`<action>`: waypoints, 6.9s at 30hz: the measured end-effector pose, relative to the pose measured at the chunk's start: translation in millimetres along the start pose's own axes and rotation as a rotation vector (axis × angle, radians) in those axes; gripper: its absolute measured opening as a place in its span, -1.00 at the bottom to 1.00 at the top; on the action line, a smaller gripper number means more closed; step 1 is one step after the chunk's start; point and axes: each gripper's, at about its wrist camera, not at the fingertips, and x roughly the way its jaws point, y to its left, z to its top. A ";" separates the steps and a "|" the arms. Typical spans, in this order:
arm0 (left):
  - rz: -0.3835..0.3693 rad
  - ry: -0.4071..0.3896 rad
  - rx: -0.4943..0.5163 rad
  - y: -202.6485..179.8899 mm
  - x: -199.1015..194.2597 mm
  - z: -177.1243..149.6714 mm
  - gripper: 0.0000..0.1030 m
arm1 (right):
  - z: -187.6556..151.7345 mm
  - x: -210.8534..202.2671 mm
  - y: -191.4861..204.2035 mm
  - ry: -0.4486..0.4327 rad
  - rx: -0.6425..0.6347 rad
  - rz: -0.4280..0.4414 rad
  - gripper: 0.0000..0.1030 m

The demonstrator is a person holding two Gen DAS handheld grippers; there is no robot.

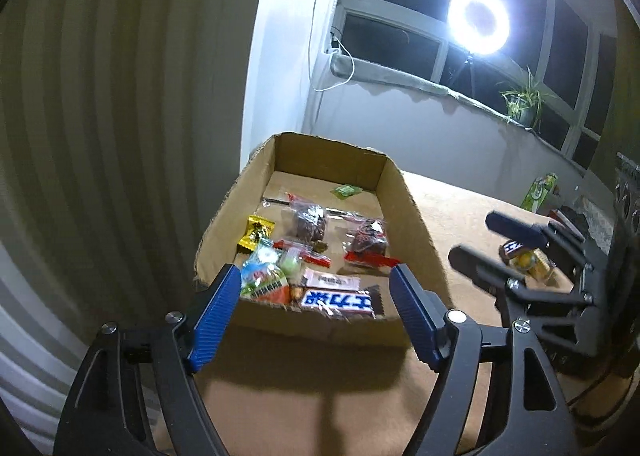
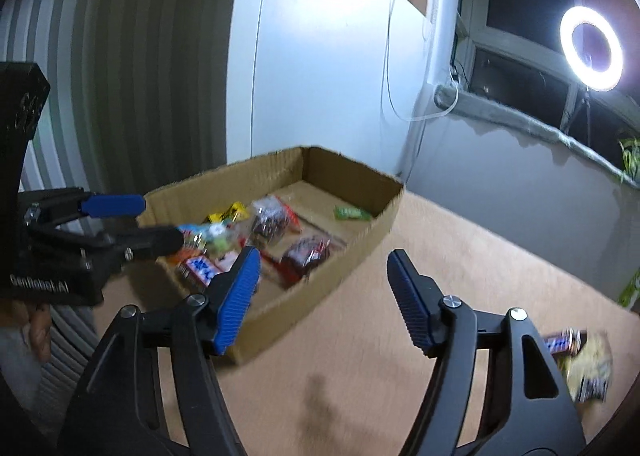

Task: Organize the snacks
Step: 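Move both open tools back toward the remaining snacks, then grasp the Snickers bar with the left tool while the right tool grasps the black-and-white candy, then carry the Snickers bar and black-and-white candy to the box and open both tools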

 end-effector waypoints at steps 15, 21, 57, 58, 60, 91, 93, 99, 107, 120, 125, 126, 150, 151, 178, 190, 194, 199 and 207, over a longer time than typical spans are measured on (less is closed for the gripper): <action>-0.045 -0.012 0.054 -47.1 -19.2 0.1 0.51 | -29.4 -57.3 -16.1 -0.018 0.060 -0.014 0.47; -0.072 0.003 0.099 -73.7 -15.3 -2.1 0.51 | -43.3 -70.4 -35.8 -0.014 0.092 -0.035 0.47; -0.145 0.108 0.279 -170.2 27.9 -3.1 0.51 | -92.0 -93.4 -138.7 -0.004 0.271 -0.130 0.48; -0.150 0.113 0.285 -173.6 30.2 -3.4 0.51 | -93.2 -93.1 -141.0 -0.003 0.276 -0.135 0.48; -0.157 0.122 0.297 -179.8 34.2 -4.3 0.51 | -96.8 -93.7 -148.8 0.000 0.288 -0.147 0.48; -0.324 0.196 0.406 -264.6 124.0 7.5 0.51 | -135.3 -98.6 -248.8 0.061 0.478 -0.238 0.48; -0.334 0.193 0.408 -268.1 129.5 10.1 0.51 | -133.6 -95.3 -249.9 0.074 0.478 -0.232 0.48; -0.361 0.189 0.411 -275.1 144.3 12.2 0.51 | -130.0 -84.5 -253.9 0.103 0.468 -0.209 0.27; -0.396 0.244 0.384 -271.3 161.3 8.0 0.03 | -132.4 -77.6 -253.4 0.116 0.470 -0.192 -0.29; -0.410 0.208 0.312 -252.5 155.8 16.0 -0.55 | -134.5 -84.0 -252.7 0.069 0.472 -0.195 -0.76; -0.403 0.206 0.276 -240.3 154.3 18.6 -0.60 | -135.5 -87.6 -254.0 0.045 0.486 -0.195 -0.76; -0.403 0.204 0.273 -239.5 153.1 18.7 -0.60 | -135.7 -87.9 -254.0 0.042 0.487 -0.194 -0.76; -0.350 0.096 0.246 -207.1 86.4 29.2 -0.63 | -135.9 -103.3 -249.0 0.009 0.507 -0.224 -0.76; -0.346 0.090 0.241 -203.9 81.6 29.9 -0.63 | -135.3 -105.0 -248.3 0.007 0.507 -0.224 -0.76; -0.227 -0.115 0.052 -56.3 -20.2 30.5 -0.63 | -43.0 -123.5 -124.1 -0.054 0.254 -0.177 -0.76; -0.148 -0.137 -0.022 8.7 -26.4 22.5 -0.63 | -6.2 -73.3 -53.5 -0.033 0.137 -0.055 -0.76; -0.143 -0.132 -0.032 19.6 -18.0 24.2 -0.63 | 5.8 -52.3 -30.2 -0.027 0.100 -0.001 -0.76; -0.146 -0.117 -0.041 29.5 -0.8 28.6 -0.63 | 19.8 -17.9 -0.6 -0.012 0.054 0.072 -0.76; -0.157 -0.084 -0.034 37.6 33.9 40.9 -0.63 | 29.2 30.3 21.5 0.011 0.010 0.125 -0.76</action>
